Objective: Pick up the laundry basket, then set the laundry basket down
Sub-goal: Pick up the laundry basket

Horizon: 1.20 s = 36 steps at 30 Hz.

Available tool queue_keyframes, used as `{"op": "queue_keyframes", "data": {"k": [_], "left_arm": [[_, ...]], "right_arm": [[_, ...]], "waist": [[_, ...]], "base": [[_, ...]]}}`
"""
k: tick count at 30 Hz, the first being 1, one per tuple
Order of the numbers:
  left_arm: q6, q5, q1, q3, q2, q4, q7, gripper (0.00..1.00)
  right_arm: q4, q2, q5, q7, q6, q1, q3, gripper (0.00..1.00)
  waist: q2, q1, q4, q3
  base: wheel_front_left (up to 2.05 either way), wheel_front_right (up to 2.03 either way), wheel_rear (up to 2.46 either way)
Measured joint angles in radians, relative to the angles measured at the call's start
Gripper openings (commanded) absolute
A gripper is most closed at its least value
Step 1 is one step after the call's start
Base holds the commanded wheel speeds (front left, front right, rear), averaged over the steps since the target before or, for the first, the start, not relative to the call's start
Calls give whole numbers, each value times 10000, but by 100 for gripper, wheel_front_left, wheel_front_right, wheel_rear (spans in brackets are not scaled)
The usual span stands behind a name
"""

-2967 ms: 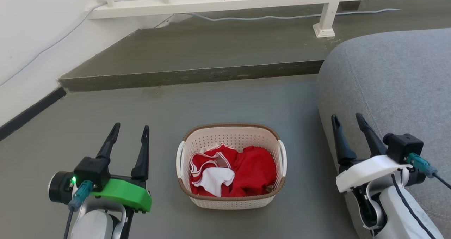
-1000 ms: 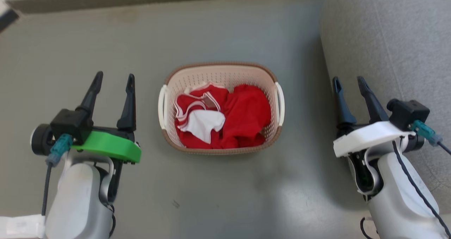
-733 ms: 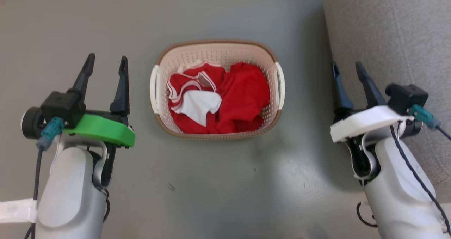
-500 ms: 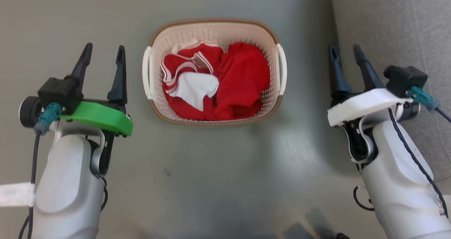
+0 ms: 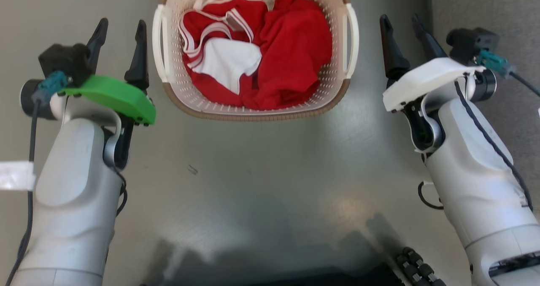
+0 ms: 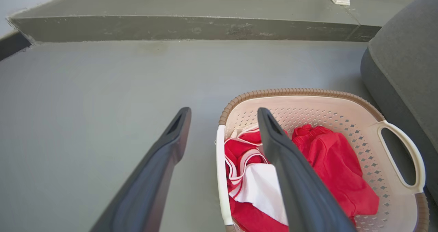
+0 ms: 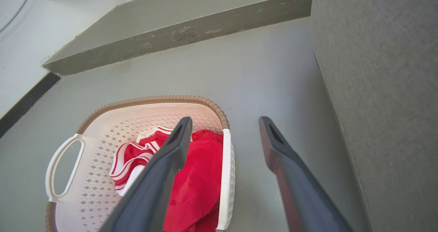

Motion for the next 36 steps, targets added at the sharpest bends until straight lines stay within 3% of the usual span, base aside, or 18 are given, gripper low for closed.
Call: {"op": "queue_keyframes", "data": {"k": [10, 28, 36], "left_arm": [[0, -612, -1204, -550, 17, 1283, 669, 100], [-2, -1191, -3159, -1482, 190, 2566, 1791, 100], [-2, -1411, -3583, -1802, 176, 3009, 1816, 100]], "right_arm": [[1300, 0, 575, 297, 65, -1118, 405, 100], [2401, -8, 2038, 583, 155, -2828, 1519, 100], [2807, -12, 2585, 656, 155, -3232, 2054, 100]], "waist": [[0, 0, 11, 1077], [0, -1, -76, 2535], [0, -1, -100, 3020]], "base": [[0, 0, 0], [0, 0, 0], [0, 0, 0]]}}
